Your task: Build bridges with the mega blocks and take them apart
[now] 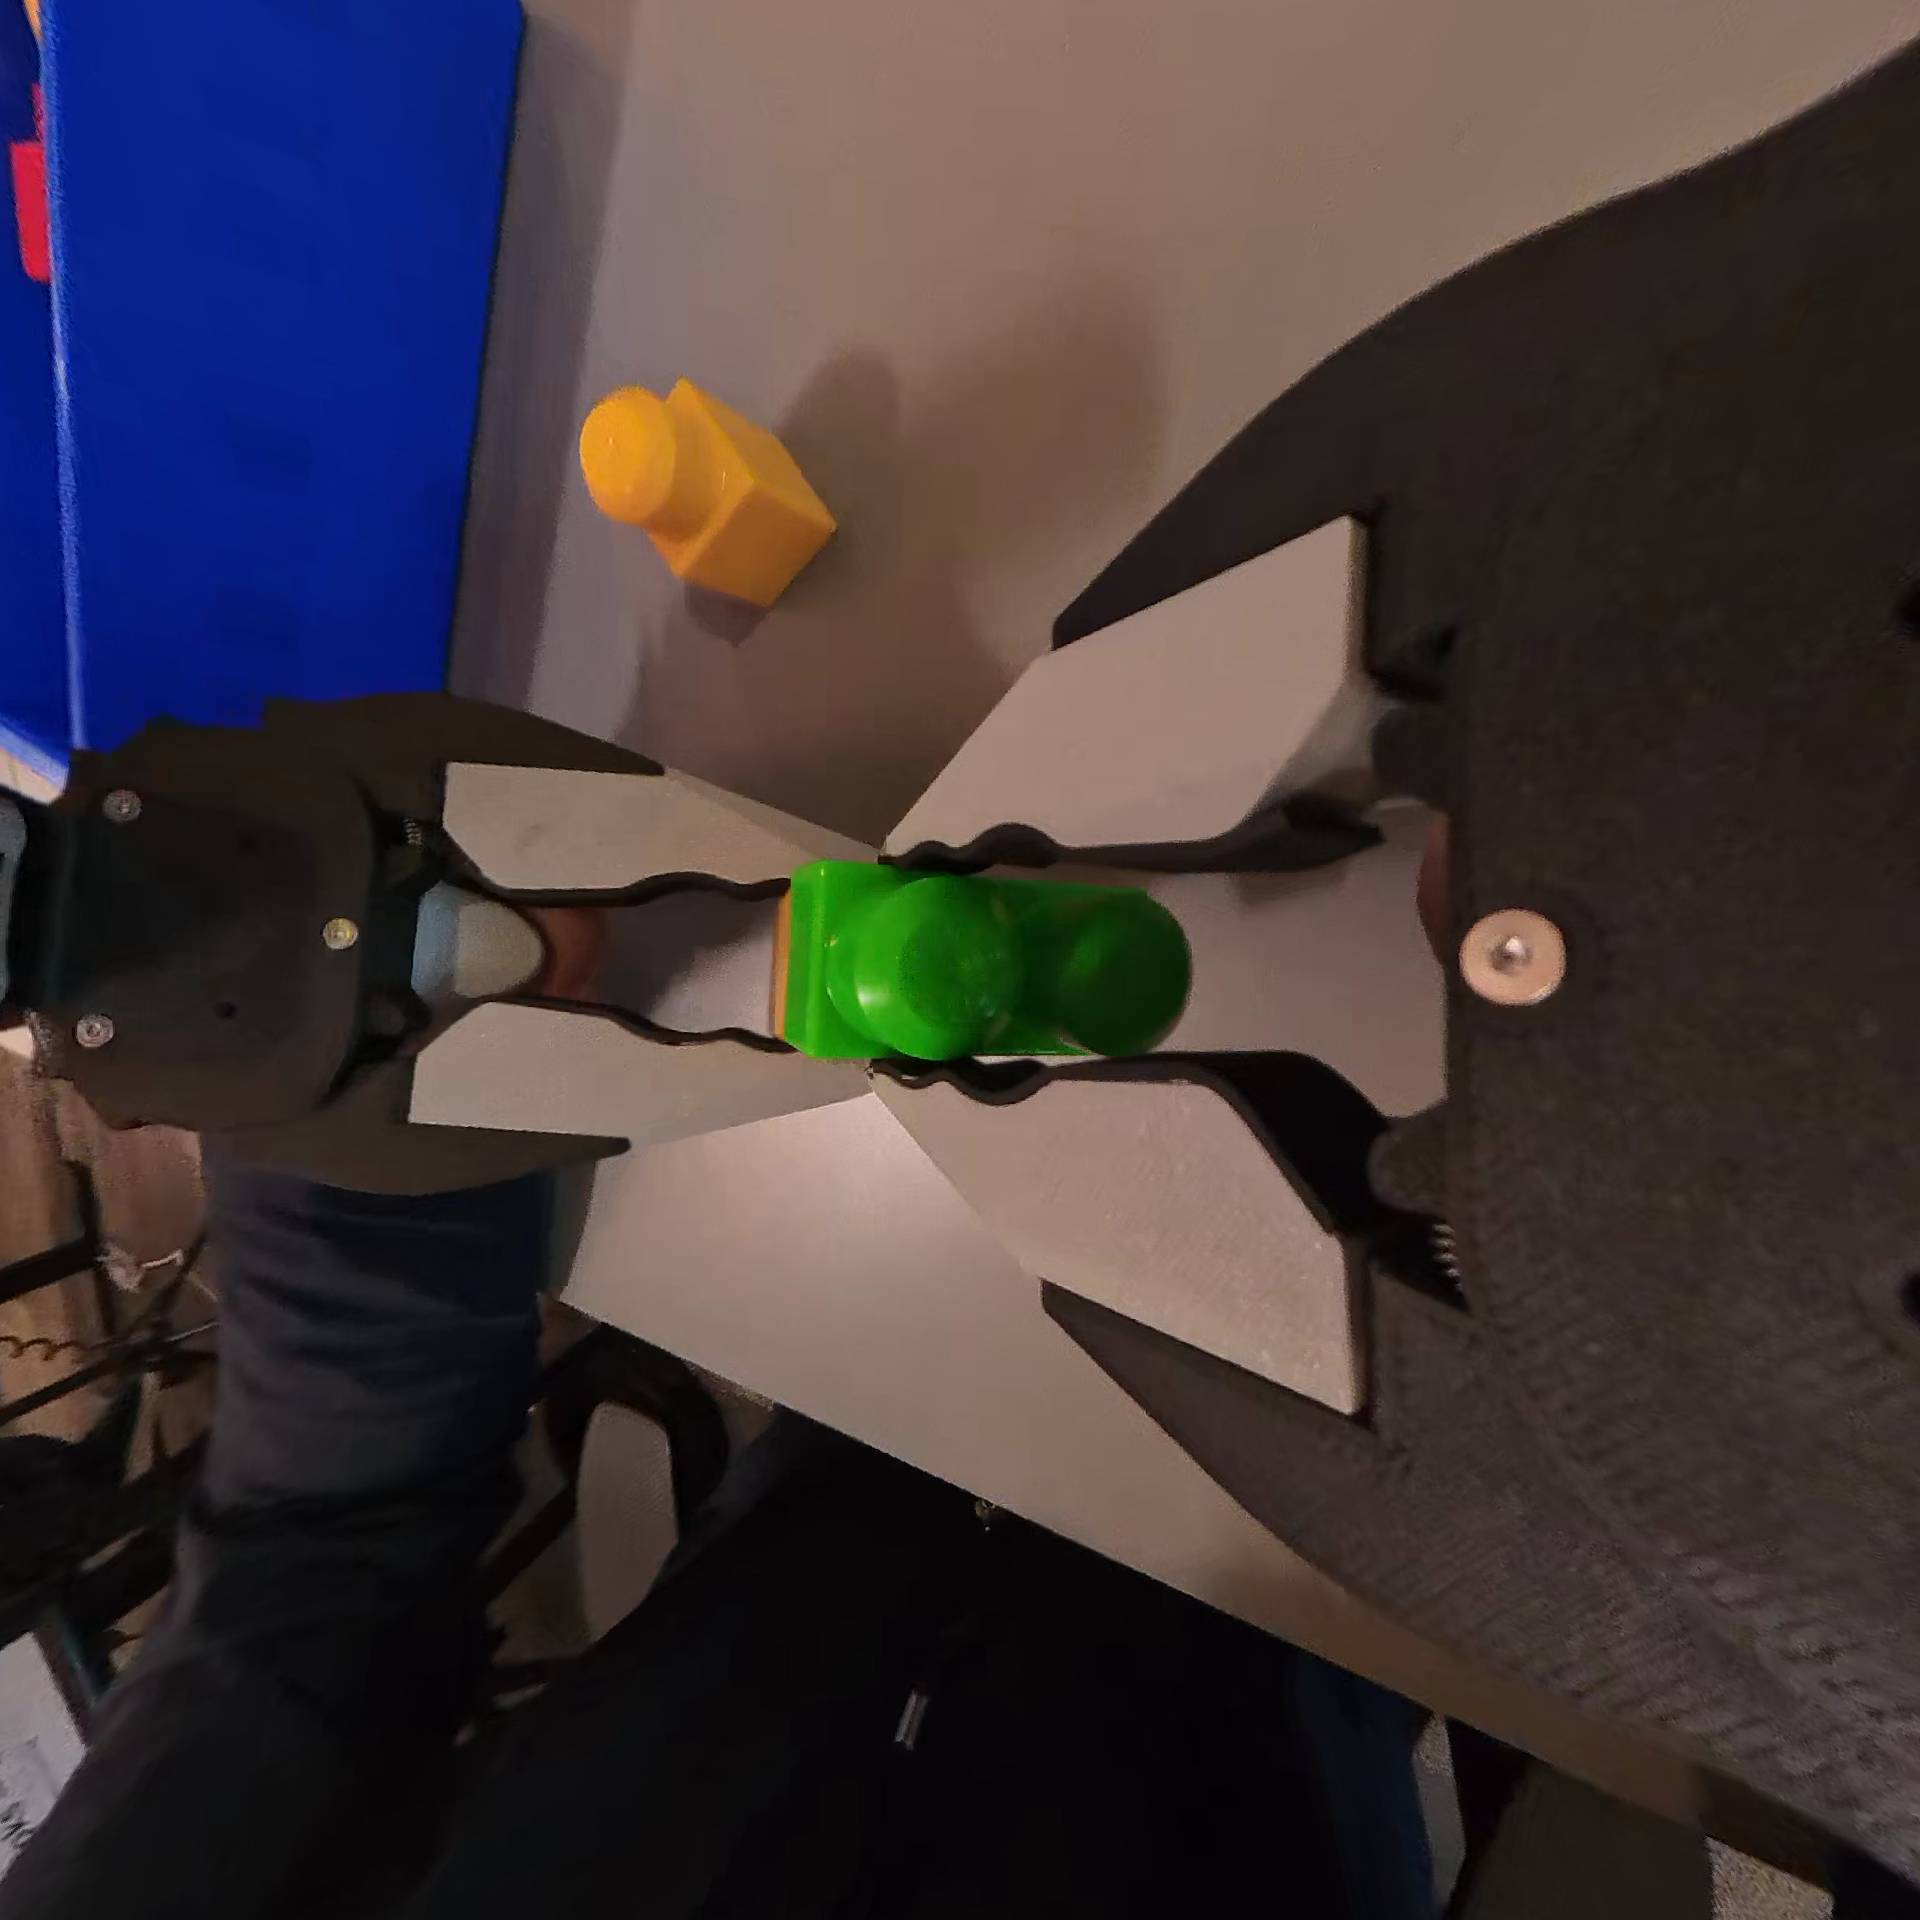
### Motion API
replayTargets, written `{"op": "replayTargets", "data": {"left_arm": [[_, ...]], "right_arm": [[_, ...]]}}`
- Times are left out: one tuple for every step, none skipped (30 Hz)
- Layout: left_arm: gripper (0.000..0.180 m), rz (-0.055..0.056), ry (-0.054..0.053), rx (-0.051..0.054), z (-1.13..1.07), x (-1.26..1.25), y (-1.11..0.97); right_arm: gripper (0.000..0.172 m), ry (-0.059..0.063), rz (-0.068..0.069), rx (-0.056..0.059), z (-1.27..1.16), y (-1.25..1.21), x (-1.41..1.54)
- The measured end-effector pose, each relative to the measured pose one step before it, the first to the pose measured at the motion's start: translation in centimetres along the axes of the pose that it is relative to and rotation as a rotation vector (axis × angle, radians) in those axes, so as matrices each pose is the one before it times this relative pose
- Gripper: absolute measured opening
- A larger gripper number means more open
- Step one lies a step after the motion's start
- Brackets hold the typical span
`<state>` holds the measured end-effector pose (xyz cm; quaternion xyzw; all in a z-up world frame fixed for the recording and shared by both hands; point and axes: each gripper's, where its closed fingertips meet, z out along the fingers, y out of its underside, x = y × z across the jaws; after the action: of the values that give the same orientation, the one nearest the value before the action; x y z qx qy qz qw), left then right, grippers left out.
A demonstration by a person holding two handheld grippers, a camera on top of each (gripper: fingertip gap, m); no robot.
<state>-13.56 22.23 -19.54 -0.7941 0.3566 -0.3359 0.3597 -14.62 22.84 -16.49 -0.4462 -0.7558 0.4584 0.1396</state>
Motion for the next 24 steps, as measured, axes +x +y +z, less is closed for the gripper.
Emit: {"op": "replayTargets", "data": {"left_arm": [[0.033,-0.0007,-0.0003,-0.0024,0.216,-0.015,0.053],[0.033,-0.0026,0.0077,-0.0021,0.246,0.071,0.053],[0.033,-0.0009,0.0171,-0.0124,0.277,0.243,0.172],[0.033,0.0071,0.0066,-0.0108,0.284,0.2,0.173],[0.033,0.0075,0.0106,-0.0094,0.241,0.303,0.129],[0.033,0.0067,0.01,-0.0062,0.17,0.295,0.03],[0.033,0.0081,0.0057,-0.0026,0.133,0.249,-0.021],[0.033,0.0085,0.0036,-0.003,0.091,0.179,-0.016],[0.033,0.0105,0.0044,-0.0051,0.091,0.207,0.025],[0.033,0.0095,-0.0036,-0.0095,0.111,0.055,0.108],[0.033,0.0059,-0.0019,-0.0092,0.113,0.055,0.148],[0.033,0.0014,0.0073,-0.0068,0.086,0.142,0.118],[0.033,0.0009,-0.0055,-0.0047,0.015,-0.089,0.081],[0.033,0.0014,-0.0126,0.0007,-0.05,-0.21,-0.017],[0.033,-0.0022,-0.0115,0.005,-0.093,-0.224,-0.105],[0.032,-0.0032,-0.0191,0.0085,-0.125,-0.341,-0.157],[0.032,-0.002,-0.0159,0.0062,-0.121,-0.262,-0.113],[0.032,0.0026,-0.0193,-0.0037,-0.026,-0.281,0.039],[0.032,0.007,-0.0161,-0.0158,0.091,-0.187,0.221],[0.032,0.0094,-0.0115,-0.0203,0.177,-0.084,0.293],[0.032,0.0082,-0.0128,-0.0173,0.193,-0.089,0.26],[0.032,0.0056,-0.0122,-0.0085,0.128,-0.095,0.109],[0.032,-0.0028,-0.0043,0.0032,0.029,-0.078,-0.058],[0.032,-0.0083,0.0007,0.012,-0.069,-0.06,-0.202]], "right_arm": [[0.031,0.0038,-0.0038,-0.0147,-0.008,0.18,-0.033],[0.031,0.0066,-0.0081,-0.0212,-0.066,0.339,-0.025],[0.031,-0.0007,-0.01,-0.0296,0.013,0.46,-0.204],[0.031,0.0003,-0.0154,-0.0257,0.04,0.368,-0.246],[0.031,-0.0073,-0.0109,-0.0218,0.025,0.308,-0.302],[0.031,-0.014,-0.0052,-0.0136,0.003,0.215,-0.363],[0.031,-0.0125,-0.0066,-0.0055,-0.038,0.126,-0.298],[0.031,-0.0122,-0.0053,-0.0026,-0.014,0.1,-0.257],[0.031,-0.0146,-0.0051,-0.005,0.03,0.157,-0.272],[0.031,-0.0075,-0.0083,-0.0069,0.077,0.175,-0.154],[0.031,-0.0016,-0.0106,-0.0091,0.114,0.168,-0.096],[0.031,-0.0039,-0.0089,-0.0114,0.117,0.155,-0.145],[0.031,0.0056,-0.0058,-0.0091,0.07,0.095,0.022],[0.031,0.0093,0.0054,-0.0027,0.012,0.045,0.182],[0.031,0.0034,0.0225,0.0047,-0.054,-0.03,0.222],[0.031,0.0047,0.034,0.0174,-0.09,-0.199,0.343],[0.031,-0.0028,0.0336,0.0175,-0.047,-0.17,0.263],[0.031,-0.0028,0.0221,0.0123,0.029,-0.084,0.224],[0.032,-0.0028,0.0109,0.0013,0.141,0.096,0.149],[0.032,-0.0076,0.0071,-0.0085,0.218,0.24,0.023],[0.032,-0.0089,0.008,-0.0094,0.206,0.255,-0.003],[0.032,-0.0082,0.0131,-0.0038,0.128,0.184,0.037],[0.032,-0.0083,0.014,0.0082,-0.036,0.0,0.057],[0.032,-0.0071,0.0131,0.0159,-0.133,-0.139,0.052]]}}
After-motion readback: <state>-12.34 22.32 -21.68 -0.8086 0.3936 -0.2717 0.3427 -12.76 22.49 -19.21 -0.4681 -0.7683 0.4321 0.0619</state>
